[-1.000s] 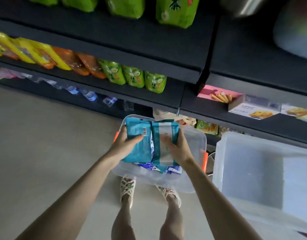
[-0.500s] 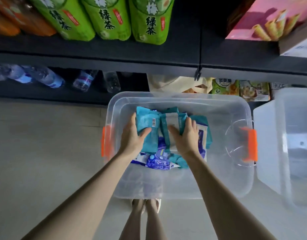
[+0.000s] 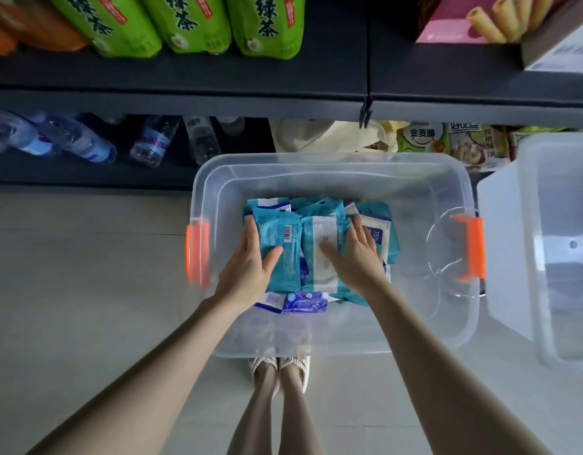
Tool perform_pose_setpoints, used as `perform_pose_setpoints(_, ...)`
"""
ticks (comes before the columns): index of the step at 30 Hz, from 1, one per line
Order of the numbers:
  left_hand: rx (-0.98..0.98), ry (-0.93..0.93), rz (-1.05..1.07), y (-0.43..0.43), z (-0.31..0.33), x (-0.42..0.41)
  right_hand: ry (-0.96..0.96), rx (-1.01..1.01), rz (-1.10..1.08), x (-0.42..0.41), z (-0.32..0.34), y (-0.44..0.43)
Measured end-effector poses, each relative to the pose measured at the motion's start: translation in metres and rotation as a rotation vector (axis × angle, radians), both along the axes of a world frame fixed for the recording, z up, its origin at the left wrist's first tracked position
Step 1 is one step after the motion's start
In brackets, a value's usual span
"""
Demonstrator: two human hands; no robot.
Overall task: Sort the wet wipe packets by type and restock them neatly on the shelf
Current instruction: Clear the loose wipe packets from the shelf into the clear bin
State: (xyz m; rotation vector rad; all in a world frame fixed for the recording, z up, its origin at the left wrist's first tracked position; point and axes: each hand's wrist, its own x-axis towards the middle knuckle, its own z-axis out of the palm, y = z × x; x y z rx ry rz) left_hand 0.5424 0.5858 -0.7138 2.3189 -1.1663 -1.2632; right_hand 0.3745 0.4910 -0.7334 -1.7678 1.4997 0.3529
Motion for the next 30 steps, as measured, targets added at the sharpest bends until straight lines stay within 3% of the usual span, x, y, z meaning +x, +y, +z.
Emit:
perform_pose_setpoints(7,0.115,-0.149,-0.303,-0.011,0.104,0.003,-0.049,-0.012,0.006,-0.020,0.109,-0.011)
perform_pose_setpoints(14,-0.265,-0.299,-0.388,-0.059,0.300,-0.050,-0.164,-0.231,0.042,-0.080,0.313,-0.044)
perform_pose_setpoints(21,-0.696,-0.400,-0.356,-0.090,0.505,-0.183,-0.264,-0.568,0.049,-0.215,0.519,-0.066)
perform_pose_setpoints(25,-0.885,-0.433,-0.330,-0.095,0.580,-0.275,-0.317,-0.756,0.080,-0.304,0.601,-0.071)
perform_pose_setpoints(30,-1.003,-0.505,-0.366,-0.119,0.653,-0.358,-0.349,-0.839,0.101,-0.381,0.675,-0.090)
